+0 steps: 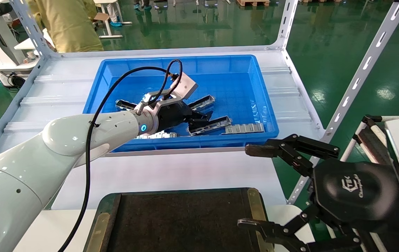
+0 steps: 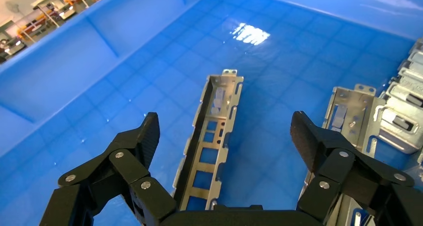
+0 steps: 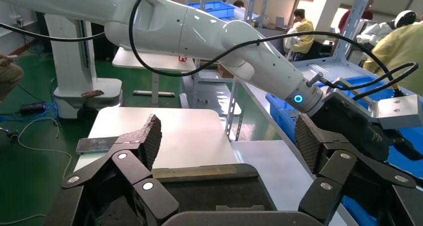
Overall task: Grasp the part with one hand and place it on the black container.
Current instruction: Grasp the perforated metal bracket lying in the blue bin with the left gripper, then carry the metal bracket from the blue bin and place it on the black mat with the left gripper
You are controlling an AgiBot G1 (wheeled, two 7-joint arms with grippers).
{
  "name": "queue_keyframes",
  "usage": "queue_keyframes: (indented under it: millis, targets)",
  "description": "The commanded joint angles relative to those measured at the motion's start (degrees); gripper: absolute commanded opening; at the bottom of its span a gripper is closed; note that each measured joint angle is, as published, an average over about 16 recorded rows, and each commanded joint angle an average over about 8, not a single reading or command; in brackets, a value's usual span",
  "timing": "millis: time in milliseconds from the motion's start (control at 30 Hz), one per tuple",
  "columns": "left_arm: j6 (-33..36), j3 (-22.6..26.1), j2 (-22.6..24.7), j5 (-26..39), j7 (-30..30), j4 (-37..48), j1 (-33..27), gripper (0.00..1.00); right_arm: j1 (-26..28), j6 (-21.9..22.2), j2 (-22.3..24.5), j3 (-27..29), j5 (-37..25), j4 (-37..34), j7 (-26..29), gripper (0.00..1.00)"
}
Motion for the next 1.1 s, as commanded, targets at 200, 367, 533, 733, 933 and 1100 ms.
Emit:
queue_keyframes:
  millis: [200,367,533,733,933,1100]
  targets:
    - [-1.8,4.5,-0.1,-2.5,-2.5,-0.2,-0.3,0.00,0.0,0.0,0.0,0.0,0.0,0.0,0.0,0.00]
    - [-3.0,7.1,-0.1,-3.9,-3.6,-0.3,-0.4,0.00,0.0,0.0,0.0,0.0,0.0,0.0,0.0,0.00]
    - [-4.0,9.1,-0.2,-5.2,-4.2,-0.2,-0.7,0.00,0.0,0.0,0.0,0.0,0.0,0.0,0.0,0.00]
    - [-4.6,11.0,-0.3,-6.7,-4.3,0.4,-0.9,0.00,0.0,0.0,0.0,0.0,0.0,0.0,0.0,0.00]
    - [-4.9,12.0,-0.3,-8.3,-3.7,0.8,-1.2,0.00,0.0,0.0,0.0,0.0,0.0,0.0,0.0,0.00]
    - [-5.1,12.6,-0.4,-9.4,-2.1,0.6,-1.8,0.00,0.0,0.0,0.0,0.0,0.0,0.0,0.0,0.00]
